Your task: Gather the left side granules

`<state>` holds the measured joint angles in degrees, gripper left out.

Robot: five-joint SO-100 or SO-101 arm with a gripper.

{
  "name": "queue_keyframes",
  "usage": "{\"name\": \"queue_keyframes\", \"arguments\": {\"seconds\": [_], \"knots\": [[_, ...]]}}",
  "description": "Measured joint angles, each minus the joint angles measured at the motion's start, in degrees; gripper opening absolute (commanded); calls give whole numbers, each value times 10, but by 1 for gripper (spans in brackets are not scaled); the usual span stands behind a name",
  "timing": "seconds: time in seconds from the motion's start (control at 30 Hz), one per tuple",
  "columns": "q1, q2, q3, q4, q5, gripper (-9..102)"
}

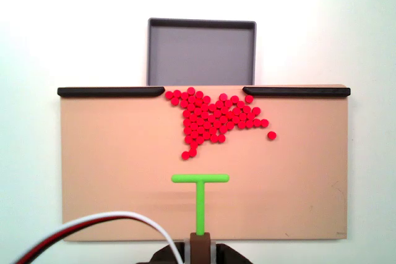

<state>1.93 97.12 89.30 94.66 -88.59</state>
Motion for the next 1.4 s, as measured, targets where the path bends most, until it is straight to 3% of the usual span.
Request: {"name": "queue_keyframes", "arguments": {"seconds": [1.4], "knots": [[9, -9, 0, 0, -38, 0]]}}
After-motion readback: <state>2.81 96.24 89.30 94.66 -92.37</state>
